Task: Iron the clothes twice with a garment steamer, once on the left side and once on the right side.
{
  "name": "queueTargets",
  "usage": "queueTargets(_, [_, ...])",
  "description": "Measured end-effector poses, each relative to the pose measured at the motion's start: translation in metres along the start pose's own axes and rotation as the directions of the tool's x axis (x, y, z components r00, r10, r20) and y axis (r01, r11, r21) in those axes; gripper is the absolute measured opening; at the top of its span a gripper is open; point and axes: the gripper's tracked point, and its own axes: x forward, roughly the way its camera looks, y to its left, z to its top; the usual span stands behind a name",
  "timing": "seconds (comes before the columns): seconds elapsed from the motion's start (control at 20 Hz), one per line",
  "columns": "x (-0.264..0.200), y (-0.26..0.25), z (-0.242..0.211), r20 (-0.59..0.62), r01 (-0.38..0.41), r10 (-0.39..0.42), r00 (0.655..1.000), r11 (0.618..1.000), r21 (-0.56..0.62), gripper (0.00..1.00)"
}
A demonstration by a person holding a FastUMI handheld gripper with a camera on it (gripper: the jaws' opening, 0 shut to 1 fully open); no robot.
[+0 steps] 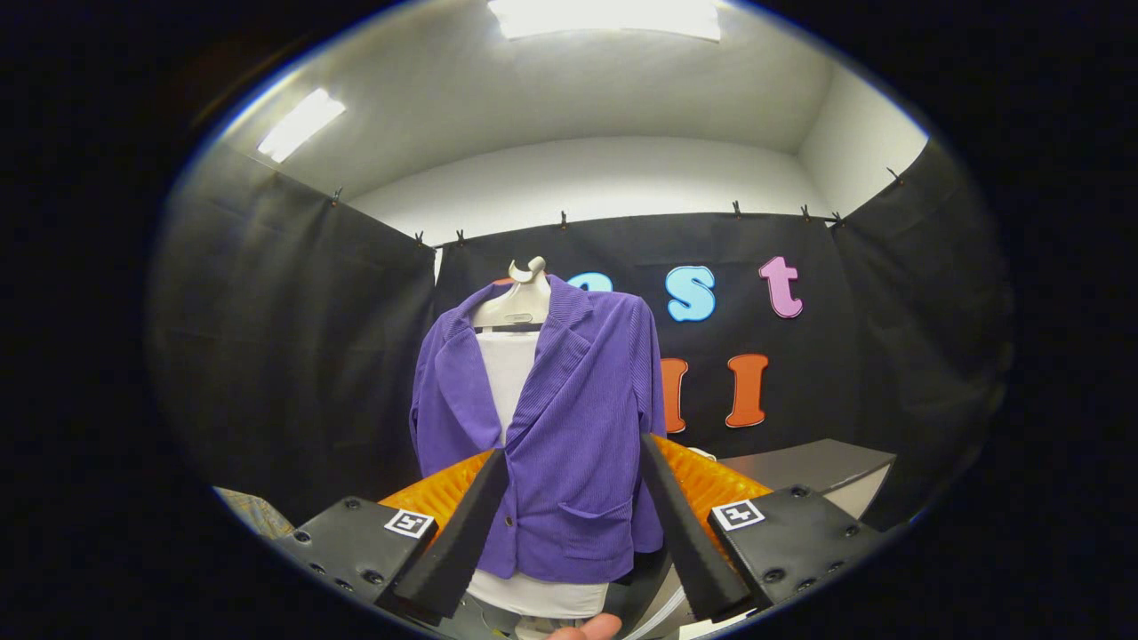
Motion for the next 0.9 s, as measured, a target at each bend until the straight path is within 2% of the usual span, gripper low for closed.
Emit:
queueTargets(0.4, [0.002, 0.002, 0.002, 0.007, 0.002, -0.002, 1.0, 1.0, -0.017, 0.97])
queueTargets(0.75, [0.022, -0.022, 0.005, -0.014, 0.069, -0.07, 0.997, 0.995, -0.071, 0.97])
queueTargets(0.9, [0.035, -0.051, 0.019, 0.003, 0.133, -0.133, 0.991, 0.988, -0.072, 0.97])
